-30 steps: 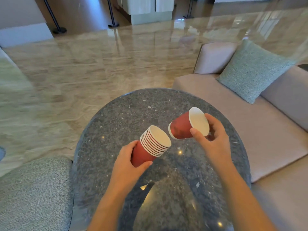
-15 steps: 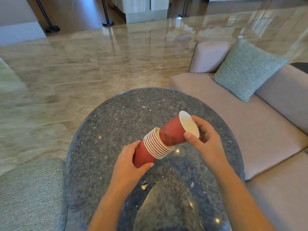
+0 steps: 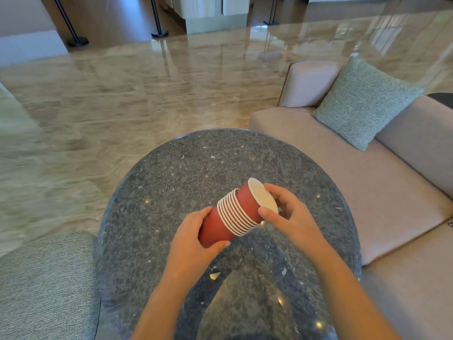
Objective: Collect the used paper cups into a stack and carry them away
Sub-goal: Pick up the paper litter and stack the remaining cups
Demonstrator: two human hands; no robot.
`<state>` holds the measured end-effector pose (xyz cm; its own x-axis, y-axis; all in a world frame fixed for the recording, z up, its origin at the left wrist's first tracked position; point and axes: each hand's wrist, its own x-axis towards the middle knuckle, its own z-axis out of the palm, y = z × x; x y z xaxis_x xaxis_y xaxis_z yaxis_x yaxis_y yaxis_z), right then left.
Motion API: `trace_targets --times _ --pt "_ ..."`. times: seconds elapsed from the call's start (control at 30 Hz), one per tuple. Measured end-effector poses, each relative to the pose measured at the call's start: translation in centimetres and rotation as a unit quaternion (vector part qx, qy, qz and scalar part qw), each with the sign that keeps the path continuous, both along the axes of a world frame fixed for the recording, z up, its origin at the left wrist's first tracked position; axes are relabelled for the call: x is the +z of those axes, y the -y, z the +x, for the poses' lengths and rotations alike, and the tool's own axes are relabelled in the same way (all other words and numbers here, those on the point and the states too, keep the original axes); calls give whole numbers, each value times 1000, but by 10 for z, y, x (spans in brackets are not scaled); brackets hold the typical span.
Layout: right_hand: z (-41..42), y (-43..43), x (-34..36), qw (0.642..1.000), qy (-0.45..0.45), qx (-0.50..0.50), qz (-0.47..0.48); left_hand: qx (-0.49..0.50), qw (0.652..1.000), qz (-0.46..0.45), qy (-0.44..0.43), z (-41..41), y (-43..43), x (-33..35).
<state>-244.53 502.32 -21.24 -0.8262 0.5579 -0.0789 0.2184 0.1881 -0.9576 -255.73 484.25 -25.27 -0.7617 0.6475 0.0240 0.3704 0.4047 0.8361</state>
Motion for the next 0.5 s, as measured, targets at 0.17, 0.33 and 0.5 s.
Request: trace_targets --times 0.17,0.33,0.5 --pt "0 0 -6 999 18 32 -7 -12 1000 7 1 3 -2 3" --pt "0 1 -10 998 28 49 -9 -18 1000 4 0 4 -4 4" --pt "1 -1 -13 998 45 51 -1 -19 1000 -1 4 5 -7 4"
